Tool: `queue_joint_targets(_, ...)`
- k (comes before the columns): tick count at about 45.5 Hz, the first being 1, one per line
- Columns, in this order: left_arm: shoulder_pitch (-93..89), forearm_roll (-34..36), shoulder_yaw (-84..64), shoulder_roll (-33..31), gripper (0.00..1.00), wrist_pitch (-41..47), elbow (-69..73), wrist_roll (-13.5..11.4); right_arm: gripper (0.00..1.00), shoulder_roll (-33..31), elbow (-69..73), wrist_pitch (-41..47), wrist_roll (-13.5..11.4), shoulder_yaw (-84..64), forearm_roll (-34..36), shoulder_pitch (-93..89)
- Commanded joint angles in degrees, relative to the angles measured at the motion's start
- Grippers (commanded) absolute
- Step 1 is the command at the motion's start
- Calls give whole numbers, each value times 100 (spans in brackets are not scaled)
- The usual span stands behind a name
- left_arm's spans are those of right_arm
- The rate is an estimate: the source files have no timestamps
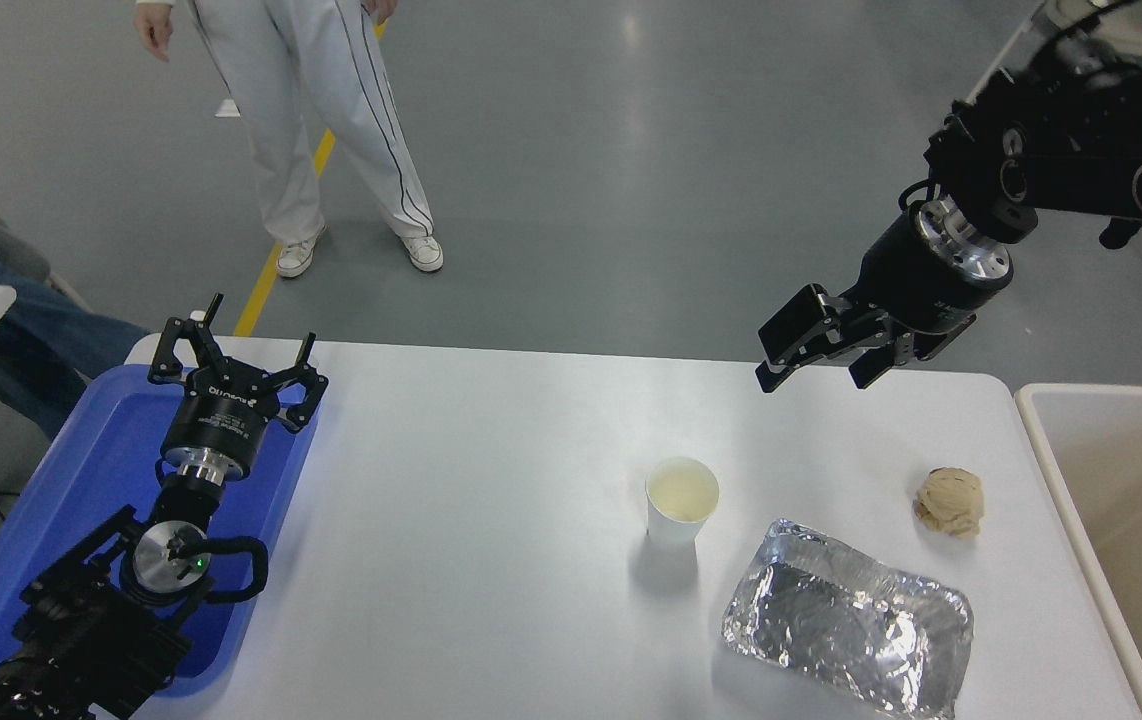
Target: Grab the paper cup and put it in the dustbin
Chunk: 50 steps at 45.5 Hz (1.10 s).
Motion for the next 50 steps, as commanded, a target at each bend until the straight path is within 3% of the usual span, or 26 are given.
queue_joint_targets(1, 0, 0, 0, 0, 100, 8, 1, 0, 100, 409, 110, 13, -269, -95, -40, 668)
queue_joint_targets(10, 0, 0, 0, 0, 100, 0, 1, 0, 100, 365, 92, 13, -269, -297, 153, 879)
queue_joint_targets(22, 0, 0, 0, 0, 100, 9, -7, 0, 100, 216, 128, 13, -260, -1088, 980, 1099)
queue_joint_targets(30, 0, 0, 0, 0, 100, 0, 1, 0, 100, 215, 444, 13, -268, -1150, 919, 1082)
queue_joint_targets(38, 0, 0, 0, 0, 100, 0, 1, 0, 100, 224, 629, 13, -321, -1141, 180, 1056)
queue_joint_targets(45, 8, 0, 0, 0, 100, 8, 1, 0, 100, 251, 734, 13, -497, -984, 39, 1108)
queue_joint_targets(50, 0, 0, 0, 0, 100, 9, 1, 0, 100, 207, 743, 13, -488, -781, 126, 1249)
